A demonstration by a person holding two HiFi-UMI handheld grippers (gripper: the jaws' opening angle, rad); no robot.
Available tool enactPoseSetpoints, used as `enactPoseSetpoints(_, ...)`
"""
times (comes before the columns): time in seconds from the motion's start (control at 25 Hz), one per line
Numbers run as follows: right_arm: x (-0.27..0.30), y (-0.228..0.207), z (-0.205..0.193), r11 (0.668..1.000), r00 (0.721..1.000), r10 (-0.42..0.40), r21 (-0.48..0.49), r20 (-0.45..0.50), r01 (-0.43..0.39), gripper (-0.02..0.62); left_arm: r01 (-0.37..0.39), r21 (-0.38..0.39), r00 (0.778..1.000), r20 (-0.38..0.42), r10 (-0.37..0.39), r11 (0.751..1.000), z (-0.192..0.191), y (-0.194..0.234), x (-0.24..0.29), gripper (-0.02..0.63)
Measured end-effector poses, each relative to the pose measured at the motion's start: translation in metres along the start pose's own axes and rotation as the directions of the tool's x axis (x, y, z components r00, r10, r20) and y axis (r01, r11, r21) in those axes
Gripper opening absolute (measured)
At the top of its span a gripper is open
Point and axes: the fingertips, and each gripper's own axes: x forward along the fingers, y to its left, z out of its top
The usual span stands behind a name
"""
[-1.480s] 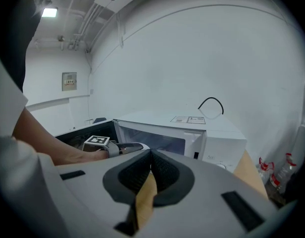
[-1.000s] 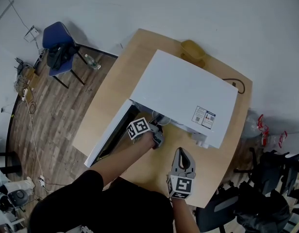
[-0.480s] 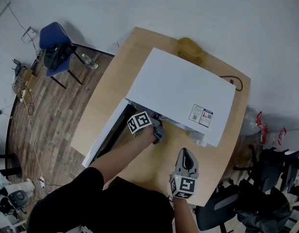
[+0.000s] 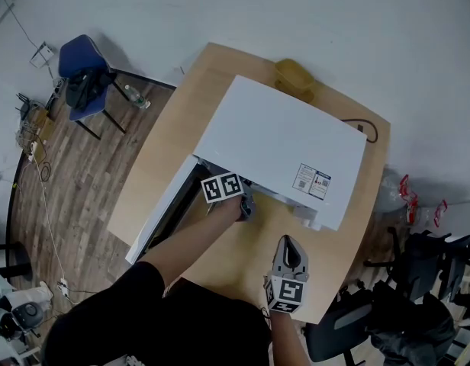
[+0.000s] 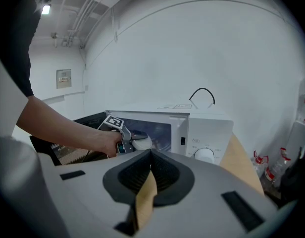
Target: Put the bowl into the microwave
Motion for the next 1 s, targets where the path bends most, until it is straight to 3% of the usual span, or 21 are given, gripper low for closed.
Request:
enactPoseSetpoints(0.16,0.0,-0.004,-0.002,1.0,1.0,-0.007,0.004,-0.004,0.007,0.061,-0.044,0.095,0.999,0.016,0.042,0.995,0.004,0.004,0.0,0.239)
enactPoseSetpoints(0.36,-0.005,-0.013,-0.005,0.999,0.999,-0.032,0.024,-0.009,0.032,0.06,-0.019,0.12,0.997,0.072,0.01,0.993,0.015,0.002,-0.003,0.28)
enactPoseSetpoints(0.52,-0.006,-0.02,-0.01,0.999,0.999,-0.043,0.029,-0.014,0.044,0.061,-0.056,0.149,0.995,0.092,0.042,0.987,0.019,0.005,-0.002,0.314)
enactPoseSetpoints(0.84,-0.006,-0.02,-0.011,0.999,0.999,-0.032,0.033,-0.021,0.032,0.061,-0.118,0.269,0.991,0.1,0.094,0.956,0.024,0.009,-0.005,0.337)
enactPoseSetpoints(1.0,-0.007,-0.018,-0.012,0.999,0.999,-0.025,0.032,-0.027,0.026,0.061,-0.128,0.388,0.986,0.152,0.074,0.913,0.028,0.01,-0.006,0.347)
